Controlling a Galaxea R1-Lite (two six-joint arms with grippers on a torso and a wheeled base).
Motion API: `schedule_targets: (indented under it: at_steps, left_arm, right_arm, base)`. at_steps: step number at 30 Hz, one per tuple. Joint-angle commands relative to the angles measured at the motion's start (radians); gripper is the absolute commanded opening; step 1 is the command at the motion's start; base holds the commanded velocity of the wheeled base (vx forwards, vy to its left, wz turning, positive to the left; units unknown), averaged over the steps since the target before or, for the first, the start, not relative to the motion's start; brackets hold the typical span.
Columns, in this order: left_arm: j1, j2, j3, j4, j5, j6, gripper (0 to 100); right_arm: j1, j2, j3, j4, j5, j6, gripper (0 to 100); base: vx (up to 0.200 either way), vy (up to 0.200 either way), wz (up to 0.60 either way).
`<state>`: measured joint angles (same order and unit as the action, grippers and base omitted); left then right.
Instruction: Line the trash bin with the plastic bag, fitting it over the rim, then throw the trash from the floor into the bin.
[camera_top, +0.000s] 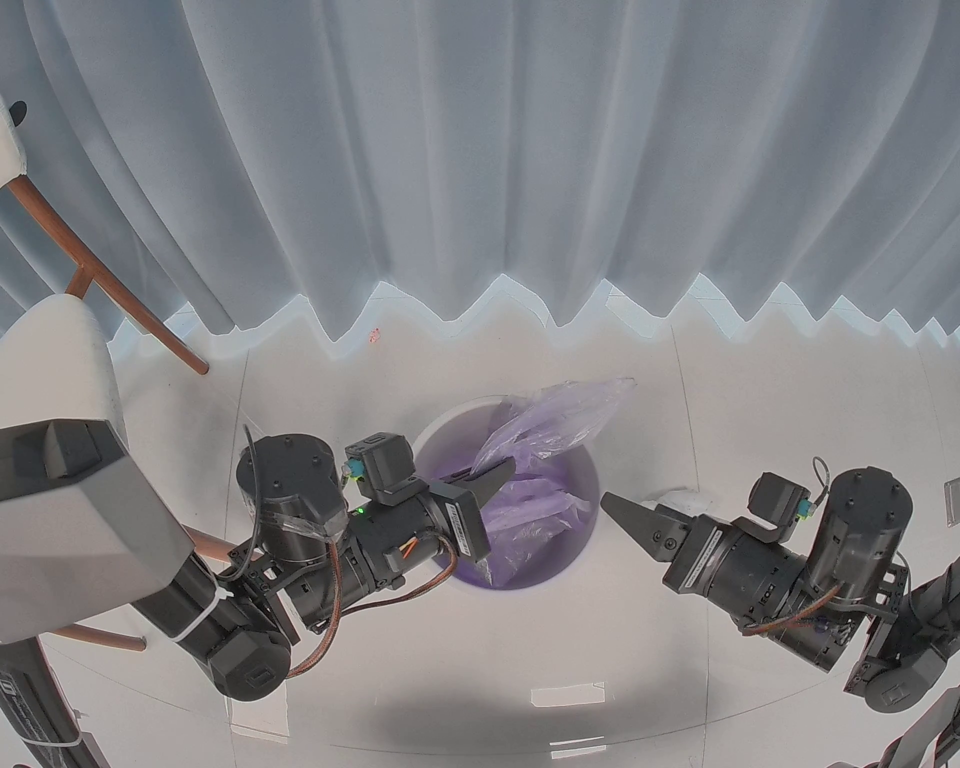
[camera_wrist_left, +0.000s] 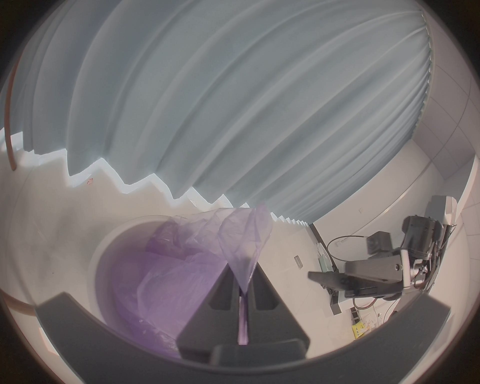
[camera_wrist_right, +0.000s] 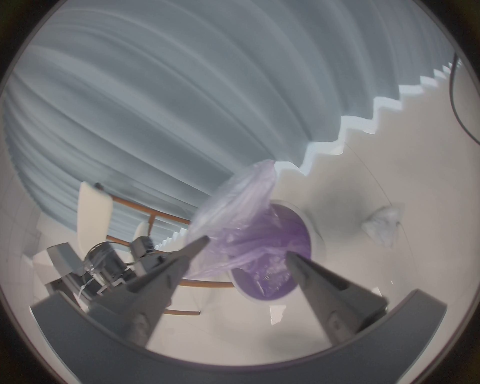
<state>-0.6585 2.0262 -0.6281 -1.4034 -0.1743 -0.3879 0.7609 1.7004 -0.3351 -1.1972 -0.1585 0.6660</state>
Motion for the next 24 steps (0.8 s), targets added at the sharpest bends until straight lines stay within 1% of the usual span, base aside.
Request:
schedule_targets:
  at_steps: [1, 3, 5, 10, 13, 24]
  left_arm:
    - [-0.021, -0.007, 0.019, -0.028, 0.004, 0.026, 0]
    - [-0.021, -0.007, 0.022, -0.028, 0.002, 0.026, 0]
    - [-0.023, -0.011, 0.028, -0.028, 0.002, 0.029, 0]
    - [-0.024, -0.014, 0.030, -0.028, 0.004, 0.043, 0]
    - [-0.024, -0.009, 0.030, -0.028, 0.004, 0.063, 0]
    - [-0.024, -0.015, 0.034, -0.029, 0.006, 0.063, 0]
  right_arm:
    - [-0.049, -0.054, -0.173, 0.251, -0.004, 0.142, 100]
    - [-0.051, -0.048, -0.202, 0.268, -0.010, 0.150, 100]
    - [-0.077, 0.008, -0.266, 0.288, -0.024, 0.149, 100]
    - [-0.130, 0.104, -0.337, 0.281, -0.042, 0.147, 100]
    - [-0.133, 0.120, -0.337, 0.277, -0.042, 0.147, 100]
    - [-0.129, 0.163, -0.344, 0.275, -0.042, 0.147, 100]
  base:
    - [0.000, 0.000, 0.00]
    - [0.000, 0.000, 0.00]
    - [0.000, 0.000, 0.00]
    - [0.000, 0.000, 0.00]
    - [0.000, 0.000, 0.00]
    - [0.000, 0.000, 0.00]
